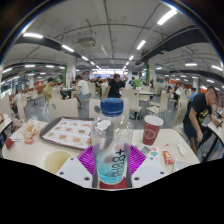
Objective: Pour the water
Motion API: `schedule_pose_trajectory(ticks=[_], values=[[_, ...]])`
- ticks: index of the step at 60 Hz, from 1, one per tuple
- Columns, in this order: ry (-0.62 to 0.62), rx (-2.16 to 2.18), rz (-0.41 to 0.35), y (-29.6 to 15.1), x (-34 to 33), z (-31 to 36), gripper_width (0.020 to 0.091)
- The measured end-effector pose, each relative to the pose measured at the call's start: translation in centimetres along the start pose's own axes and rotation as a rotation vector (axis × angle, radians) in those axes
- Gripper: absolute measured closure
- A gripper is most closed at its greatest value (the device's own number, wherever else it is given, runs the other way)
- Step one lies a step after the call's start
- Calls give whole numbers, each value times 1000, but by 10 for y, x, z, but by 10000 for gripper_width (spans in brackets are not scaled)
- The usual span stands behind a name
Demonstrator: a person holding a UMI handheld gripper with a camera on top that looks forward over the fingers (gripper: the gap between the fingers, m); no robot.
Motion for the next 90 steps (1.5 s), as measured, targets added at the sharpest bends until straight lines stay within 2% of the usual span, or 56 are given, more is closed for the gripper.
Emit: schedule_pose_trajectory(ticks=[9, 10, 11, 15, 20, 26, 30, 32, 35, 36, 38, 42, 46, 61, 74, 90], values=[[9, 3, 47, 37, 6, -13, 722], [11, 1, 47, 41, 5, -15, 703], [4, 6, 26, 39, 5, -15, 720], [5, 15, 7, 42, -5, -16, 715], [7, 16, -1, 42, 0, -16, 677], [15, 15, 7, 42, 7, -15, 573], [47, 9, 46, 44, 4, -19, 527], [54, 3, 66, 44, 1, -19, 457], [59, -1, 95, 44, -11, -16, 265], [61, -4, 107, 44, -14, -15, 241], [71, -9, 128, 43, -20, -13, 284], [92, -17, 154, 41, -37, -6, 242], [129, -15, 171, 37, -56, 1, 264], [219, 33, 262, 29, -157, 65, 254], [197, 37, 255, 19, -216, 120, 254], [183, -2, 220, 13, -237, 144, 255]])
Point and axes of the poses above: the point between the fingertips, and its own axes, seen from behind it with the camera up: z to the left, y down, x forward, the way the camera looks, the point moved 8 cm from there along -x, backward, against the way the camera looks, and after that the axes turned 12 degrees about x, right-handed, at the moved point
